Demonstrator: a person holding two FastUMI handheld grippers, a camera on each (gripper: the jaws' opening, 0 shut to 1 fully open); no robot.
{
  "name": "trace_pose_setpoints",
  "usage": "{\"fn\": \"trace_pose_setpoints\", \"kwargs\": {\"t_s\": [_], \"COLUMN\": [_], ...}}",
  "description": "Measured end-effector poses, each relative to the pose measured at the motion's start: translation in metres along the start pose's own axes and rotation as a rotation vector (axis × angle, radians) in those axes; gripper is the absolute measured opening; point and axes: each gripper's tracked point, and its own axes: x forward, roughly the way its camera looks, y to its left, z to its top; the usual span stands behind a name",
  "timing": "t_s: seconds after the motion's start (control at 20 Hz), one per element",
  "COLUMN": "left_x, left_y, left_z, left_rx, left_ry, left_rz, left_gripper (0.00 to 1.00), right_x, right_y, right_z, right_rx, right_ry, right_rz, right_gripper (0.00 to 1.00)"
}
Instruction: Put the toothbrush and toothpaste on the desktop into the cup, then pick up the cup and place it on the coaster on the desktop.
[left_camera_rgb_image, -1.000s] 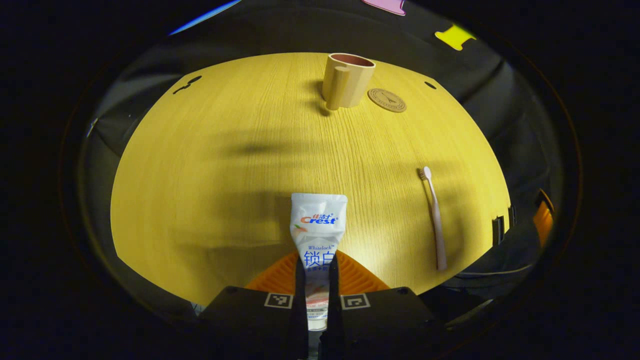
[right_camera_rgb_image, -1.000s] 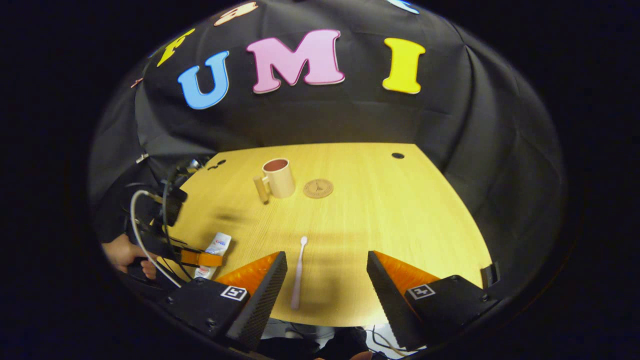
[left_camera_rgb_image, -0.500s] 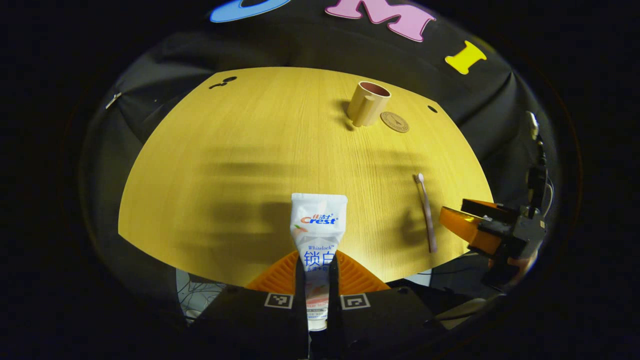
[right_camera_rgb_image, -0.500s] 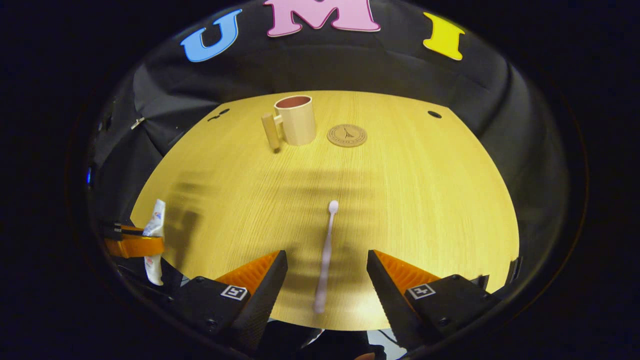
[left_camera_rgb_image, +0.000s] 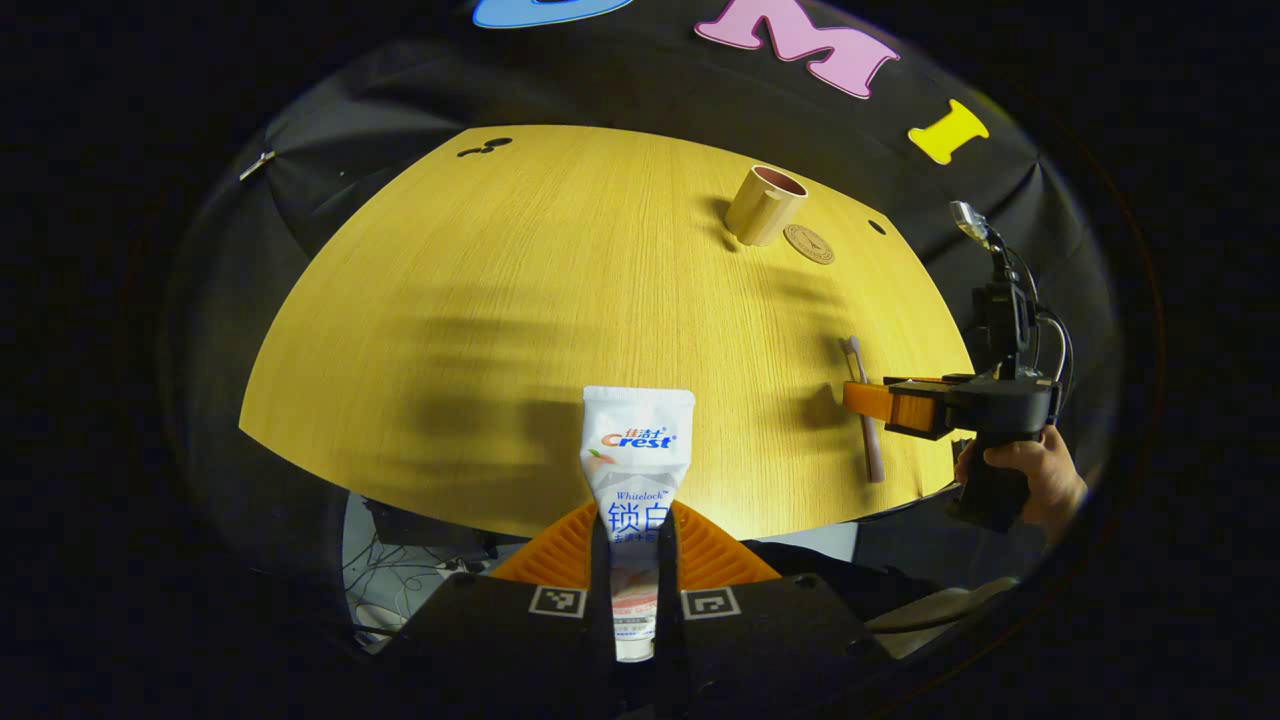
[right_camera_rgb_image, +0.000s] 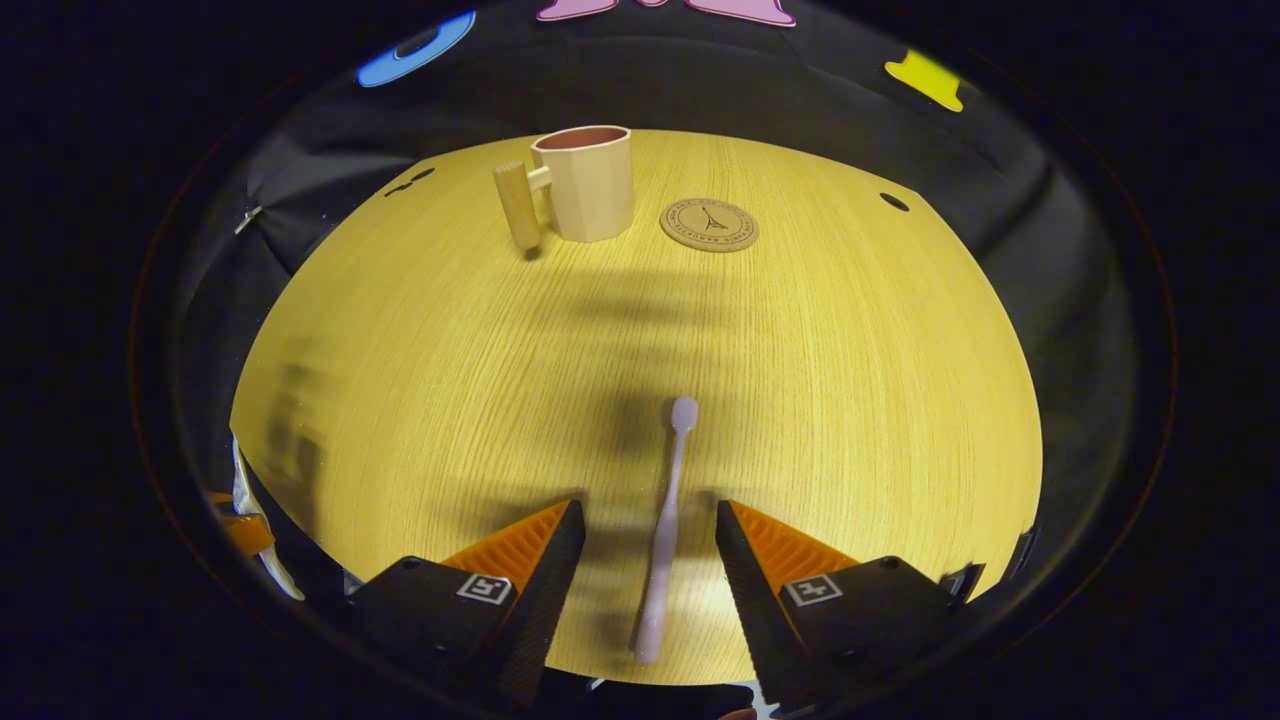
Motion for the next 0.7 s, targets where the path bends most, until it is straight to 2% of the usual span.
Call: {"fn": "trace_pose_setpoints", "kwargs": {"t_s": [0.15,0.25,0.3,0.35,0.4,0.45,0.5,0.55,0.6,0.7], "left_x": [-0.001,-0.001,-0.001,0.000,0.000,0.001,0.001,0.001,0.001,0.000], "left_y": [0.003,0.004,0.004,0.003,0.004,0.003,0.003,0.001,0.000,-0.004], "left_z": [-0.004,-0.007,-0.008,-0.009,-0.011,-0.011,-0.013,-0.014,-0.016,-0.017], "left_rx": [-0.013,-0.022,-0.026,-0.029,-0.032,-0.033,-0.036,-0.038,-0.041,-0.045], "left_ry": [0.002,0.004,0.006,0.007,0.006,0.008,0.008,0.008,0.008,0.002], "left_rz": [0.003,0.005,0.006,0.007,0.009,0.010,0.013,0.015,0.016,0.018], "left_gripper": [0.20,0.20,0.20,0.20,0.20,0.20,0.20,0.20,0.20,0.20], "right_x": [0.006,0.007,0.007,0.007,0.006,0.006,0.005,0.005,0.008,0.002], "right_y": [-0.003,0.001,-0.001,0.000,-0.001,-0.001,-0.002,-0.001,-0.001,-0.001], "right_z": [-0.004,-0.005,-0.003,-0.005,-0.007,-0.010,-0.011,-0.011,-0.012,-0.011], "right_rx": [0.004,0.035,0.032,0.026,0.018,0.006,0.007,0.022,0.040,0.058], "right_ry": [0.034,0.052,0.048,0.066,0.077,0.097,0.111,0.121,0.129,0.130], "right_rz": [-0.009,0.014,0.012,0.017,0.020,0.023,0.017,0.014,0.009,0.007], "right_gripper": [0.77,0.66,0.55,0.52,0.36,0.46,0.33,0.27,0.15,0.09]}}
